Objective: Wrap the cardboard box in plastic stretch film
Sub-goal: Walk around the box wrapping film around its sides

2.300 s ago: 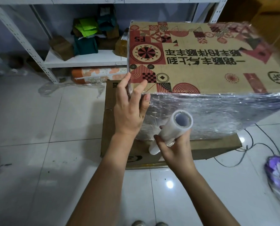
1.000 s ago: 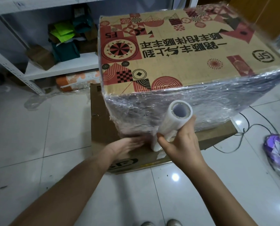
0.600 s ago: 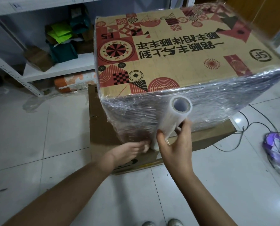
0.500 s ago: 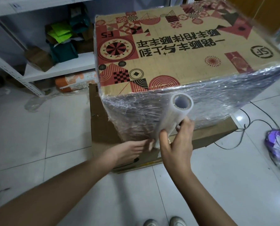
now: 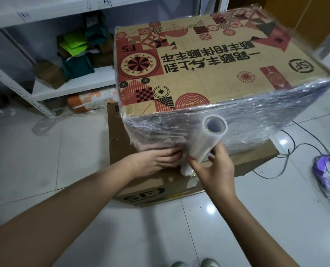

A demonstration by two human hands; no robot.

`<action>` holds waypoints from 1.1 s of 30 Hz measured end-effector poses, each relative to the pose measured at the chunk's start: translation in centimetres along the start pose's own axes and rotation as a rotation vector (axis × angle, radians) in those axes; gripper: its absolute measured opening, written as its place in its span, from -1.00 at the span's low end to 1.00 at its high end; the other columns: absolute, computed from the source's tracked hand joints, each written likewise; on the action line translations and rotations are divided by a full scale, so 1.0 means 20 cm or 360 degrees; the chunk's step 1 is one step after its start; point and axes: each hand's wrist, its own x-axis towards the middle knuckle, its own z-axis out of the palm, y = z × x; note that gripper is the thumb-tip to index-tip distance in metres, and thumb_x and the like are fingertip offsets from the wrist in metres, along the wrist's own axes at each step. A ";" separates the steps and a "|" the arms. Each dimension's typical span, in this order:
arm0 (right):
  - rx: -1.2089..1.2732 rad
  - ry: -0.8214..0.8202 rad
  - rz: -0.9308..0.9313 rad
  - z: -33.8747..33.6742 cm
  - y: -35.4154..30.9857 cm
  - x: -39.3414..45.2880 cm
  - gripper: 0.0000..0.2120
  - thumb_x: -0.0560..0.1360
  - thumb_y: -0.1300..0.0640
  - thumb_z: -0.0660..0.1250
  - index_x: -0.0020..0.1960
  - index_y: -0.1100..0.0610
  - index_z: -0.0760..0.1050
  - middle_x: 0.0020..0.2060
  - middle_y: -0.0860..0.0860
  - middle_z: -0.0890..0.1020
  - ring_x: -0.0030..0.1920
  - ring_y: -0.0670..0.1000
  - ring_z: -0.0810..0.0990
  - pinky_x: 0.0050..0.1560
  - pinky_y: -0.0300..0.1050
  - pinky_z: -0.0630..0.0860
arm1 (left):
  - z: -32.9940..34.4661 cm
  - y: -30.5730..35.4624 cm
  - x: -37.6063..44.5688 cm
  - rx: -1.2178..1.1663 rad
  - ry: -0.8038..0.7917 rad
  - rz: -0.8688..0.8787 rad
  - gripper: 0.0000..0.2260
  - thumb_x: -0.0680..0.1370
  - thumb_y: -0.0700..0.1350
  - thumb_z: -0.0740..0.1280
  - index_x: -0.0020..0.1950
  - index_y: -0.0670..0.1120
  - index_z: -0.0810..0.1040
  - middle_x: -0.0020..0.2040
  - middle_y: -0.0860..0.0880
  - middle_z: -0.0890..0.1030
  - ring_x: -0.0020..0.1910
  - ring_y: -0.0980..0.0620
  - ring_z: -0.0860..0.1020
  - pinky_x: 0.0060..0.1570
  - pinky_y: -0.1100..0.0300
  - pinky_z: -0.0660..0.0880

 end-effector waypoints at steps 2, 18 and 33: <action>-0.0001 -0.0123 -0.0050 -0.04 0.02 -0.01 -0.59 0.35 0.06 0.49 0.08 0.01 0.35 -0.10 -0.08 0.57 -0.06 0.01 0.58 -0.08 0.10 0.56 | 0.01 0.03 -0.01 0.0018 0.0043 0.0083 -0.27 0.36 -0.61 -0.35 0.43 -0.28 0.21 0.48 -0.12 0.21 0.45 -0.10 0.17 0.42 0.02 0.04; 0.0071 -0.0325 -0.0007 -0.03 0.03 0.03 -0.64 0.47 0.17 0.32 0.10 0.00 0.17 -0.08 -0.10 0.38 -0.01 0.03 0.50 -0.10 0.02 0.50 | -0.09 -0.22 -0.14 0.0085 -0.0153 -0.0360 -0.43 0.56 -0.10 -0.01 0.44 -0.38 -0.14 0.52 -0.25 -0.12 0.43 -0.29 -0.22 0.32 -0.18 -0.32; 0.0331 0.0039 0.0209 0.02 0.06 0.01 -0.50 0.25 0.11 0.57 0.00 -0.02 0.31 -0.09 -0.18 0.48 -0.03 -0.39 0.48 -0.20 -0.46 0.44 | -0.14 -0.33 -0.24 -0.0232 0.0229 -0.0870 -0.38 0.56 -0.09 0.09 0.49 -0.35 -0.10 0.51 -0.14 -0.02 0.48 -0.08 -0.09 0.45 -0.08 -0.18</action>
